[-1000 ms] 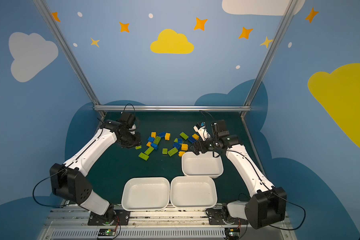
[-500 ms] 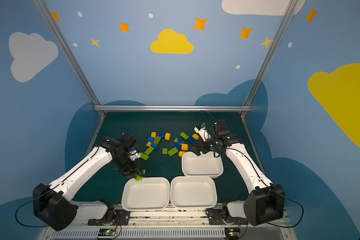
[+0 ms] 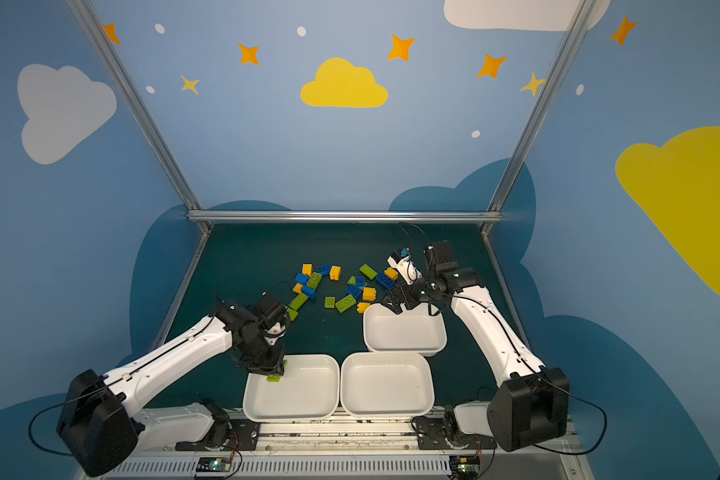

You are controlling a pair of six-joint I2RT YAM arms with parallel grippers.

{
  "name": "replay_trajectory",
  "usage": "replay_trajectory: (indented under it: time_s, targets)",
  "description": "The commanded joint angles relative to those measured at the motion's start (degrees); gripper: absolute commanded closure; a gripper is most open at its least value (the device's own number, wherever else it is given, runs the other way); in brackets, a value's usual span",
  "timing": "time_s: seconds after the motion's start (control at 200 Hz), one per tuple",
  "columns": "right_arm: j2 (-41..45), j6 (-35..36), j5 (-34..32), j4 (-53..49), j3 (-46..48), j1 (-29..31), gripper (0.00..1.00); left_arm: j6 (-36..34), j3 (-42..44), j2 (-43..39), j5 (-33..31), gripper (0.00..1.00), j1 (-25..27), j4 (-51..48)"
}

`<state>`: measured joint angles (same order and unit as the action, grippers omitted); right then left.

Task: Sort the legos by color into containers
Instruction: 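Carry the brick over the nearest white bin and release it, then move the left gripper back to the pile and grasp another lime-green brick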

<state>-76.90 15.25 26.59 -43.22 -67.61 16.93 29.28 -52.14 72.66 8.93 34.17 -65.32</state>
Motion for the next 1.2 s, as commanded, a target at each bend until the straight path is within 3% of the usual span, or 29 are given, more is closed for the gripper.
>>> replay_trajectory:
  time_s: [0.0,0.195,0.335,0.511,0.611,0.756,1.081,1.196]
  targets:
    - [-0.3,0.8,-0.2,-1.4,-0.2,0.0,0.01,2.6,0.4,0.8,-2.5,0.66,0.4,-0.2]
    - [-0.4,0.8,-0.2,-1.4,-0.5,0.0,0.01,5.0,-1.6,0.9,-6.2,0.52,0.3,-4.9]
    - [-0.6,0.2,-0.2,-0.8,-1.1,0.0,0.01,5.8,-7.0,1.0,-5.1,0.47,-0.3,-7.9]
    - [-1.3,-1.3,0.6,0.9,-1.9,-0.4,0.01,-1.5,-20.7,7.3,-7.3,0.4,-4.0,-7.1]
    - [-1.2,-1.9,0.4,1.5,-2.1,-0.5,0.01,-3.2,-24.4,12.6,-8.6,0.36,-7.4,-4.4]
    - [-0.6,-2.8,-0.2,2.5,-1.6,-0.7,0.01,4.9,-28.2,20.3,-12.3,0.33,-10.4,-0.7]
    - [0.0,-4.2,-0.2,4.2,0.0,-1.3,0.01,40.0,-31.6,31.5,-23.8,0.32,-10.8,1.9]
    - [-0.2,-4.2,0.0,4.2,-0.1,-1.7,0.01,45.4,-30.7,33.2,-25.1,0.32,-11.0,6.9]
